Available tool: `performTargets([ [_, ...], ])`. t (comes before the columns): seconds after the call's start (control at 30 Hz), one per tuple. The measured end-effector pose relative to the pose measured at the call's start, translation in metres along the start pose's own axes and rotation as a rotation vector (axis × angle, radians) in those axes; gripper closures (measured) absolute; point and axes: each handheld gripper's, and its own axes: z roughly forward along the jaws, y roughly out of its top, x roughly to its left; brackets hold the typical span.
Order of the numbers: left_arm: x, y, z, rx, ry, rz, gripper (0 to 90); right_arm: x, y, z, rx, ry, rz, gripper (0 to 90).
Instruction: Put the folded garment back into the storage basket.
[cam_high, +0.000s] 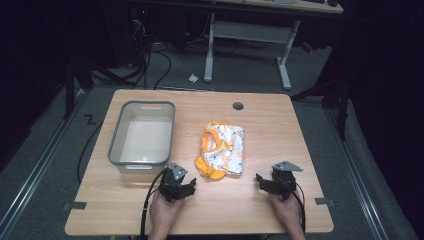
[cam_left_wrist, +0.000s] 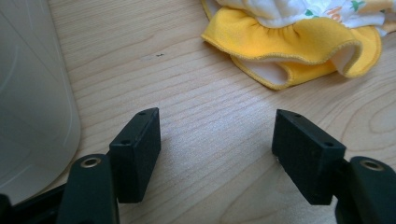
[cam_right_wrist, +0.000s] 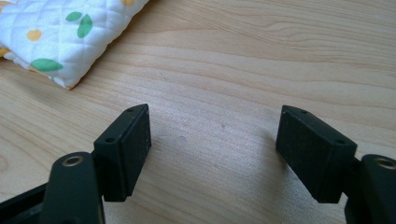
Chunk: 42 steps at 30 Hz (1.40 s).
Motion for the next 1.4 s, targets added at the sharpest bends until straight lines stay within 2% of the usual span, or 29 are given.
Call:
performTargets([
  [0.13,0.001,0.000,0.000,-0.006,-0.006,-0.012,33.5,0.000,0.000,0.000,0.000,0.000,0.000,26.8],
  [0.4,0.000,0.001,-0.001,0.004,-0.012,-0.006,33.9,0.000,0.000,0.000,0.000,0.001,-0.001,26.7],
  [0.53,-0.004,0.006,-0.003,-0.028,-0.036,-0.018,33.8,0.000,0.000,0.000,0.001,0.002,-0.002,26.7],
  [0.6,-0.005,0.007,-0.004,-0.027,-0.041,-0.016,33.7,0.000,0.000,-0.001,0.001,0.002,-0.002,26.7],
  [0.67,-0.008,0.010,-0.004,-0.025,-0.059,-0.003,33.7,0.000,-0.001,-0.001,0.001,0.002,-0.003,26.7],
  [0.8,-0.012,0.017,-0.005,-0.029,-0.120,-0.019,33.0,0.000,-0.001,-0.001,0.000,0.003,-0.006,26.7],
  [0.9,-0.015,0.021,-0.004,-0.027,-0.128,-0.014,32.6,0.000,-0.001,-0.001,0.001,0.003,-0.005,26.7],
  [1.03,-0.017,0.027,-0.004,-0.023,-0.160,-0.042,32.6,0.000,-0.001,-0.001,0.001,0.006,-0.004,26.7],
  [1.17,-0.020,0.034,-0.004,-0.018,-0.154,-0.024,32.5,0.000,-0.001,-0.001,0.000,0.005,-0.005,26.7],
  [1.4,-0.022,0.044,-0.001,-0.012,-0.160,-0.034,32.5,0.000,-0.001,-0.001,0.000,0.004,-0.003,26.8],
])
